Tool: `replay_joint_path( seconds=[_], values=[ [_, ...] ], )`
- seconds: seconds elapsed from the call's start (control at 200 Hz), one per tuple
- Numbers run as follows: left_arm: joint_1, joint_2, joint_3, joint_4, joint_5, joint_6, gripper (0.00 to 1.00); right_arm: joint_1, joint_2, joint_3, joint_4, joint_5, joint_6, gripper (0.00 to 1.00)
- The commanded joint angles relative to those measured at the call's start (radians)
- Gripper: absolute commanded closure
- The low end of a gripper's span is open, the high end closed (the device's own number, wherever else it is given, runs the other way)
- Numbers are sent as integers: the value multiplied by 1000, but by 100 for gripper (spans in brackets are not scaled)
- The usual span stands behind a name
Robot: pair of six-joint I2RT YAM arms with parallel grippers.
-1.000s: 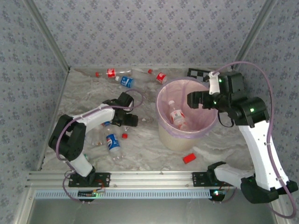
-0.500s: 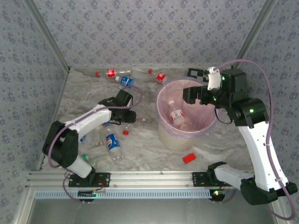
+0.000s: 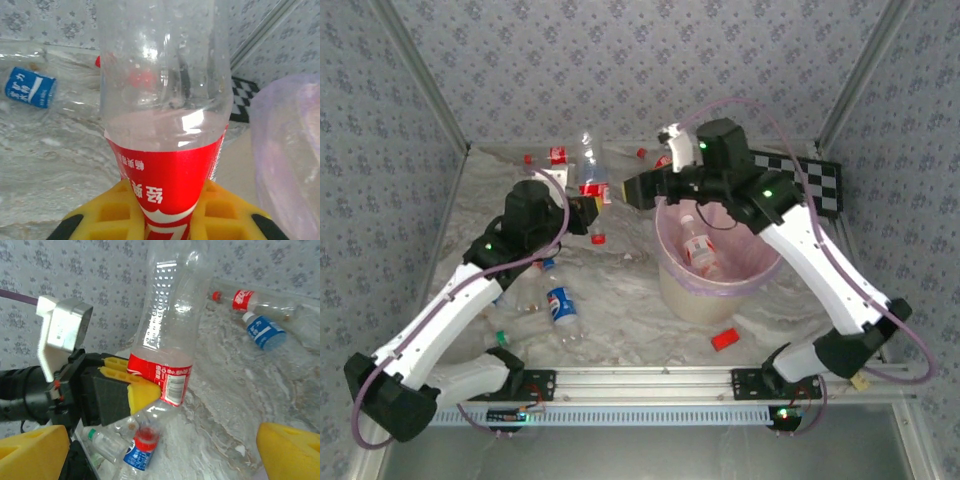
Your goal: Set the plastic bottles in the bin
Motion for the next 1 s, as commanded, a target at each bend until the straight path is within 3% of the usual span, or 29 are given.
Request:
replay_joint_path(
  seconds=[0.0,0.195,0.44,0.61,0.71,0.88,0.995],
  values=[
    [10,-27,-38,139,88,-41,90,14,64,70,46,-39,-23,8],
    [12,-16,-24,149,167,-55,90,-36,161,71,139,-188,28,11],
    [11,-15,-24,157,201,-46,89,-31,287,166,118,-276,45,11],
    [12,-15,-30,148,199,-36,88,-29,342,213,103,-302,49,22],
    [13,-11,-32,137,191,-34,86,-30,347,217,108,-302,56,34],
    [18,-21,-37,117,151,-35,66,-31,343,227,97,-287,50,50],
    [23,-32,-41,96,140,-31,26,-36,340,259,75,-275,34,53]
  ],
)
